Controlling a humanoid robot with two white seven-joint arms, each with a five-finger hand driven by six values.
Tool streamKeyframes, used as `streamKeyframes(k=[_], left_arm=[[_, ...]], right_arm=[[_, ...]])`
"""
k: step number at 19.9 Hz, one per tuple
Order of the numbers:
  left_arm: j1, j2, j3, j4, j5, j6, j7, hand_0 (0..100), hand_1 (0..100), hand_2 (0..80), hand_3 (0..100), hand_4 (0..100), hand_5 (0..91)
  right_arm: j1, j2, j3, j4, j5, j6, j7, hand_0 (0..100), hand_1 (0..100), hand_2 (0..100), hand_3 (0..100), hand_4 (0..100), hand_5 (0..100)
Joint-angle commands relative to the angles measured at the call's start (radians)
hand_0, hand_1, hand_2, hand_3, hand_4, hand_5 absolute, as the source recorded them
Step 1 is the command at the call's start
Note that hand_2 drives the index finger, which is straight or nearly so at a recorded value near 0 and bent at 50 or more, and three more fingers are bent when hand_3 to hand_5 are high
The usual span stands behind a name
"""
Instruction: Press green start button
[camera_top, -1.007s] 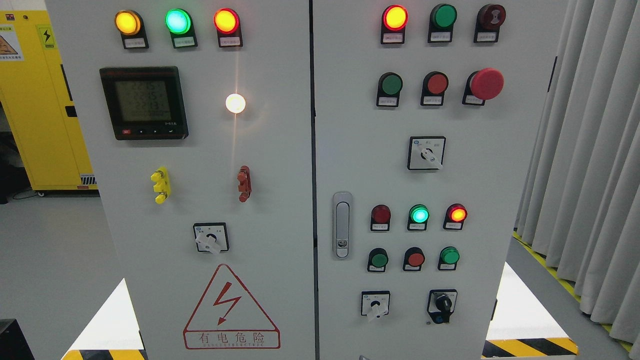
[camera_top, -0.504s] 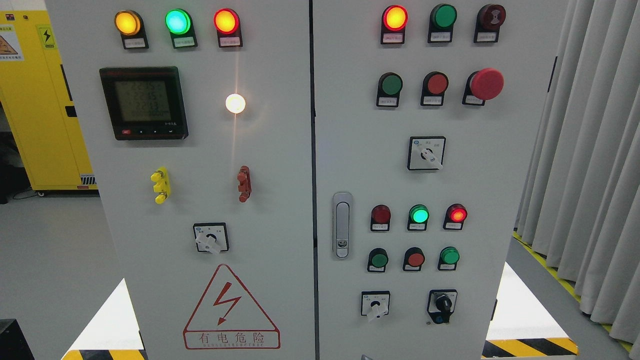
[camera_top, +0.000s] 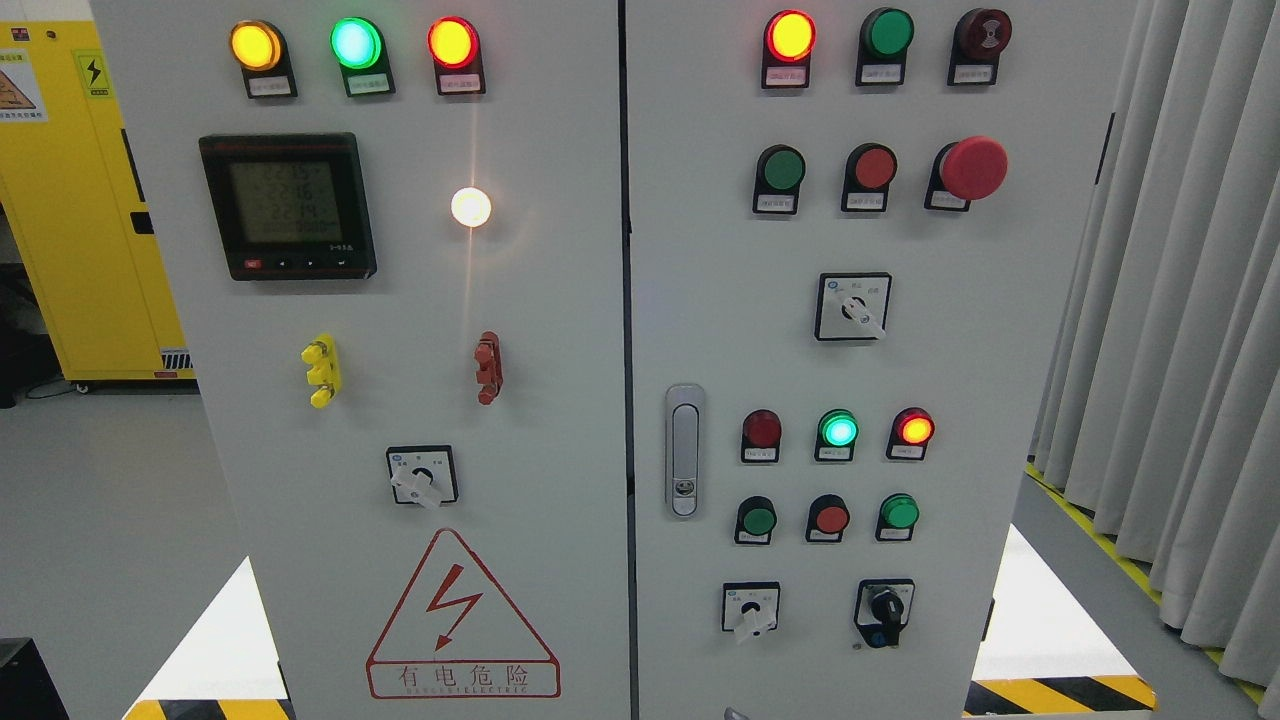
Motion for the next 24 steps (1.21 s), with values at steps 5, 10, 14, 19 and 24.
streamKeyframes(k=[5,10,14,19,24], left_arm=[[0.000,0.000,0.000,0.001,0.000,0.001,-0.001,12,56,0.0,0,0,0.0],[0.000,0.000,0.000,0.000,0.000,0.001,-0.001,12,56,0.0,0,0,0.0],[0.000,0.000,0.000,0.001,0.000,0.001,-0.001,12,56,0.0,0,0,0.0],[0.000,0.000,0.000,-0.001,0.000,0.001,-0.001,12,56,0.0,0,0,0.0],[0.000,0.000,0.000,-0.001,0.000,0.001,-0.001,12,56,0.0,0,0,0.0]], right_arm=[[-0.084,-0.001,-0.025,0.000,0.003,0.059,0.010,39,64,0,15,28,17],[-0.170,-0.003,-0.071,0.000,0.010,0.149,0.065,44,78,0,52,65,58],[-0.187,-0.003,-0.086,-0.006,0.061,0.169,0.069,54,85,0,88,98,97],[-0.218,-0.001,-0.142,-0.006,0.219,0.166,0.069,53,87,0,93,100,100],[-0.270,-0.005,-0.191,-0.005,0.442,0.156,0.061,63,91,0,94,100,100]])
